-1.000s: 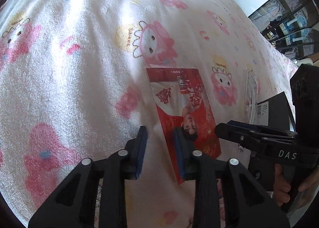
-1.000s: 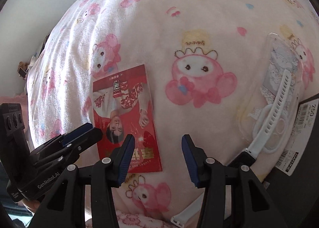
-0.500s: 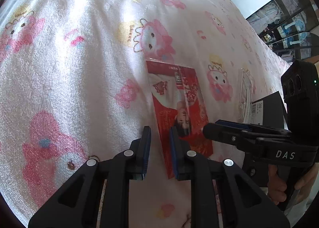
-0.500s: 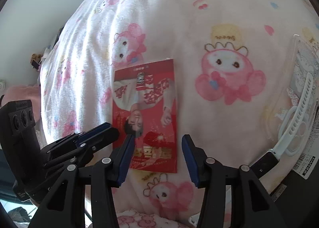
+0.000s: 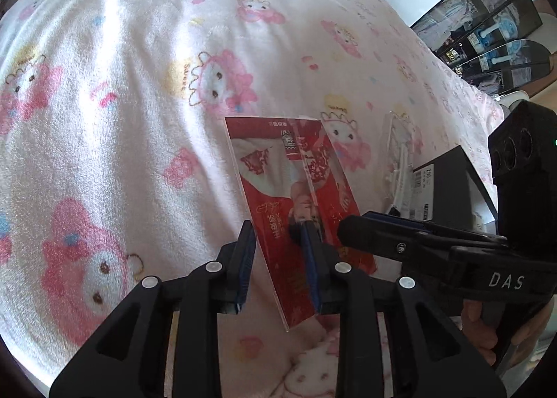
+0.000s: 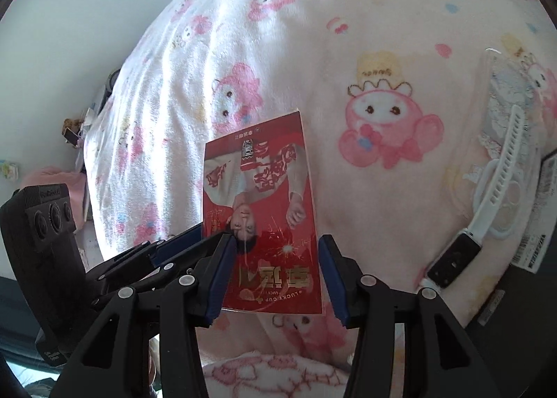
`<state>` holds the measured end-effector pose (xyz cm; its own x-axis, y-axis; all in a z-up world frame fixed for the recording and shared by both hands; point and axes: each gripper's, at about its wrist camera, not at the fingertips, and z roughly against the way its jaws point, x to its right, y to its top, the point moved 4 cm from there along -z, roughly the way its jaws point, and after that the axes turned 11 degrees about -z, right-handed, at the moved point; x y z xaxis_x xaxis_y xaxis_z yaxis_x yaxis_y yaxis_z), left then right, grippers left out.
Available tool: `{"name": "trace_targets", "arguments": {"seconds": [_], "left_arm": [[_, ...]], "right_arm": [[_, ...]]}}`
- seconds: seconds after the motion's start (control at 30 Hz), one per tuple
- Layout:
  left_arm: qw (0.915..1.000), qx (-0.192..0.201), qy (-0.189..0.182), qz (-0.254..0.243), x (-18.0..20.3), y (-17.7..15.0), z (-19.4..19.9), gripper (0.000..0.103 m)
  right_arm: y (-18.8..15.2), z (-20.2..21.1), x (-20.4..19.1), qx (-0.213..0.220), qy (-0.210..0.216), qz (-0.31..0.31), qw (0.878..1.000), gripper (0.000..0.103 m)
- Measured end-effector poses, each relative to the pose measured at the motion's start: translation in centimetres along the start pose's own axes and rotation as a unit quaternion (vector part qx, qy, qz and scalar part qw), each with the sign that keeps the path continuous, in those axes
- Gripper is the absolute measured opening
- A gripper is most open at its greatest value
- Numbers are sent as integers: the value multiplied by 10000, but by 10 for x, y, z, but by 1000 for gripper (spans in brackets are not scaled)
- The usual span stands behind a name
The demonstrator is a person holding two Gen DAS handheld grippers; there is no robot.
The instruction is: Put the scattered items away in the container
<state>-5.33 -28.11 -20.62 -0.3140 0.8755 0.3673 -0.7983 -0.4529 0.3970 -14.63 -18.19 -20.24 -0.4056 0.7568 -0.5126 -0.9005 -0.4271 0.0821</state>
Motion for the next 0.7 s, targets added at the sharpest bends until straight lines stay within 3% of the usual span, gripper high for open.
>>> {"name": "trace_targets", "arguments": {"seconds": [0.17, 0.33, 0.47, 0.7], "left_arm": [[9981, 307, -260, -461, 51, 4, 39, 25], [9910, 562, -595, -1061, 121, 6, 63, 25], [9824, 502, -1059, -1453, 178, 1, 60, 25], [9626, 144, -1316, -2363, 280, -14, 20, 24]], "right_arm": [[-23, 64, 4, 685, 137, -94, 9975, 46], [-65, 136, 20, 1400, 244, -223, 9896, 46], [-86, 176, 57, 1868, 409, -584, 9798, 46], [-119, 220, 124, 2512, 283, -1406, 9573, 45]]}}
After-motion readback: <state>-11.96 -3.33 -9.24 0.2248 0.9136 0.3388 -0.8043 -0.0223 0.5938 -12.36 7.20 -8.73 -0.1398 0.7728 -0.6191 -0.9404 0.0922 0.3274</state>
